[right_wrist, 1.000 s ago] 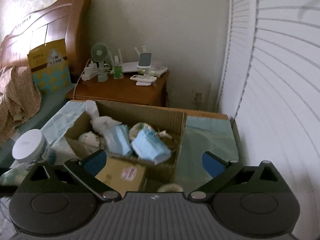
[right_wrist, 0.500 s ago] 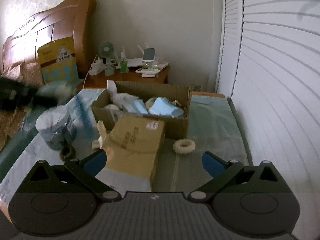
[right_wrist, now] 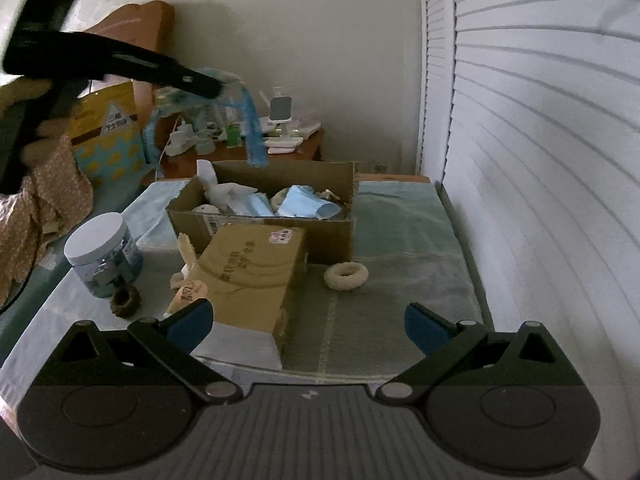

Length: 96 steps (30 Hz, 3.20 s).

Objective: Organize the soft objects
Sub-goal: 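Carry the white tasseled pouch over the box and release it with the left tool, then move both tools back over the bed toward the two hair ties, then grasp the brown braided hair tie with the left tool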

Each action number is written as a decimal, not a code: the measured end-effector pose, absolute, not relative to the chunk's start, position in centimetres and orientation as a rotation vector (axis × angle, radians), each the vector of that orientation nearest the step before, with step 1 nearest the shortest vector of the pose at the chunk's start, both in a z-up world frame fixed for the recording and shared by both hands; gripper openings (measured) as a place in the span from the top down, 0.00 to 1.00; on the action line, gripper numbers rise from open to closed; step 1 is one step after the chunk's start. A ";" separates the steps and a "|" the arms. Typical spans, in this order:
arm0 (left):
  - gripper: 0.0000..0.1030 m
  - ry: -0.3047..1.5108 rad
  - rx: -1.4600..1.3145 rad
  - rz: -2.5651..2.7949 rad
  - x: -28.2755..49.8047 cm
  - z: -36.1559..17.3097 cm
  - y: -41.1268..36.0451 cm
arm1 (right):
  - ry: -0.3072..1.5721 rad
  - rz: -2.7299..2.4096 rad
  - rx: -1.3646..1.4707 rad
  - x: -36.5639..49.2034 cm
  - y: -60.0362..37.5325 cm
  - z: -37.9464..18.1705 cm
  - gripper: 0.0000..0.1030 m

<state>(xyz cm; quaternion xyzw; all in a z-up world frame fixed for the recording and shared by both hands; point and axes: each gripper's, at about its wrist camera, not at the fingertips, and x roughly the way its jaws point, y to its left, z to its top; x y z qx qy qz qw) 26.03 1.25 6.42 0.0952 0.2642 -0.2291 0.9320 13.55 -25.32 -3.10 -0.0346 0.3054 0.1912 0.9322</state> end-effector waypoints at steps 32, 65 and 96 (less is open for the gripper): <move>0.04 0.589 0.140 -0.353 22.5 4.7 3.5 | 0.639 0.377 -0.080 12.7 -25.0 -3.3 0.00; 0.02 0.730 -0.146 0.017 9.5 -8.4 6.4 | 0.833 0.308 -0.197 12.9 -25.5 -11.9 0.00; 0.61 0.729 -0.060 -0.118 10.0 -9.6 3.8 | 0.803 0.312 -0.196 12.6 -26.1 -11.7 0.00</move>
